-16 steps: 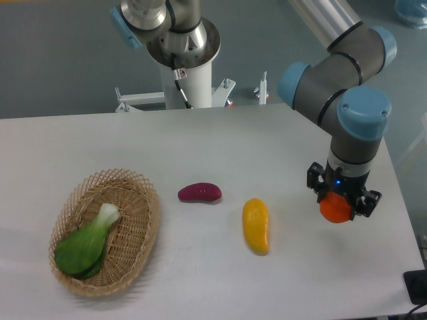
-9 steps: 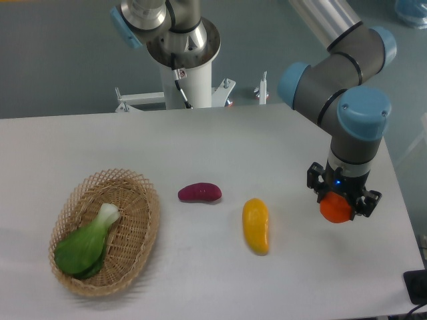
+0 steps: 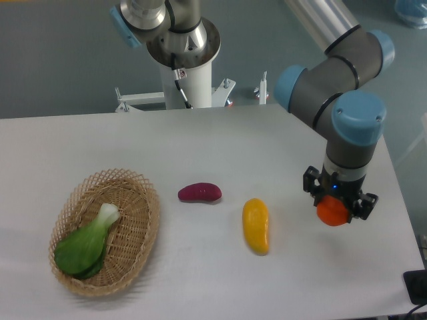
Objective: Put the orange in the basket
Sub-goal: 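Carry the held orange across the table toward the wicker basket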
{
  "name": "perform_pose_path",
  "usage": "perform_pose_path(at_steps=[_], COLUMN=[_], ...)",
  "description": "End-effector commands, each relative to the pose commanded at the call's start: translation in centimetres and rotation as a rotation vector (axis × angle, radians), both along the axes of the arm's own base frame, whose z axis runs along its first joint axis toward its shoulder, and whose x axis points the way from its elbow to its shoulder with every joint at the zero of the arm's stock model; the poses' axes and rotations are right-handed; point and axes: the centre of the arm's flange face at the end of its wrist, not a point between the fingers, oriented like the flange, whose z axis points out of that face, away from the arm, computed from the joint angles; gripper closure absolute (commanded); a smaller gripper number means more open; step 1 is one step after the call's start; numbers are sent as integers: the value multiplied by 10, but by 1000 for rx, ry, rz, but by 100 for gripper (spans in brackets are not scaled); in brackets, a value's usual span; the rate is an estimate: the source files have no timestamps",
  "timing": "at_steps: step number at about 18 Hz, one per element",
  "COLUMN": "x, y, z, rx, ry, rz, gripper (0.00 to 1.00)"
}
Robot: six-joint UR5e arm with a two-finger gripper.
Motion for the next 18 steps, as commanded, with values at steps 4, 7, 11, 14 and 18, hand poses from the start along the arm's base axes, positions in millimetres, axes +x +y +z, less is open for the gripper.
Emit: perform_pose_path(at_steps=[4, 7, 11, 14, 18], x=[19, 43, 75, 99, 138], y=[20, 42, 69, 86, 112], z=[2, 5, 4, 7, 7], rx=[12, 23, 2, 5, 12], ry=[0, 1, 23, 25, 22], rz=[21, 40, 49, 12, -18], gripper=[35, 35, 35, 35, 35])
